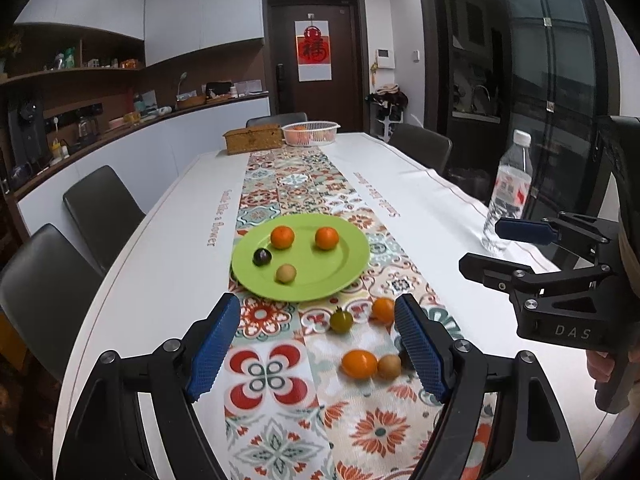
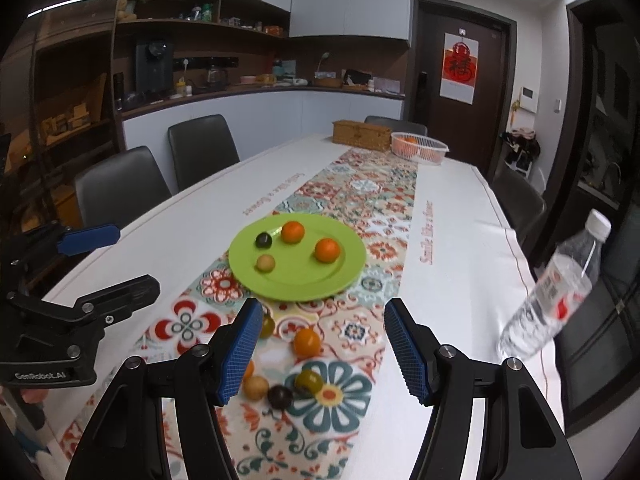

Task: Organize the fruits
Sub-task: 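Withdraw both tools from the plate back toward the remaining fruits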

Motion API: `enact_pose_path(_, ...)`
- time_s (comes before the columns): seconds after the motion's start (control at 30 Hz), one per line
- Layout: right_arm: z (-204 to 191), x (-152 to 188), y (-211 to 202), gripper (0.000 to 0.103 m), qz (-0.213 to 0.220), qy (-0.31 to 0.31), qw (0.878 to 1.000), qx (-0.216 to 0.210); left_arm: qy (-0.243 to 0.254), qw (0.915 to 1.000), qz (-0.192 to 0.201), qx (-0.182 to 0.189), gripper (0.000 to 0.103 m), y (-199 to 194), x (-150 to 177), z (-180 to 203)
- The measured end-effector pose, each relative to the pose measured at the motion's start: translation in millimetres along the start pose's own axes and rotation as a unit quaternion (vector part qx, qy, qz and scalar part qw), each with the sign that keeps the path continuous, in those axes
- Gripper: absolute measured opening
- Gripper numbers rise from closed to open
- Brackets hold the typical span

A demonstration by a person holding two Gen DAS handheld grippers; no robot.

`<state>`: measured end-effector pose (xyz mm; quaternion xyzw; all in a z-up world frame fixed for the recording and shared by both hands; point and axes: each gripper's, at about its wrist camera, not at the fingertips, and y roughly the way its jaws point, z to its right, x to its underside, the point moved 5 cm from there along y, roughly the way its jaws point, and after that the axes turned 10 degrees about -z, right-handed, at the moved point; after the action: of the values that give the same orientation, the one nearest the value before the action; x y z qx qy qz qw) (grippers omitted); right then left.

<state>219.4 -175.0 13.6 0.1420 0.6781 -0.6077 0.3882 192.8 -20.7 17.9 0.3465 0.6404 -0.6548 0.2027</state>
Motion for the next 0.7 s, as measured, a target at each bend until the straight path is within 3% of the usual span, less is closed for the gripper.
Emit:
enact_pose_path(0.37,4,35,23,0.064,-0.054,0.025,0.998,-0.004,0.017,0.9984,-0.052,0.013,0.079,32,28,8)
enact_pose_path(0.7,0,49,52,0.064,-0.091,0.021,0.996,-0.006,0.036,0.9945,-0.081,0.056,0.079,64,43,10)
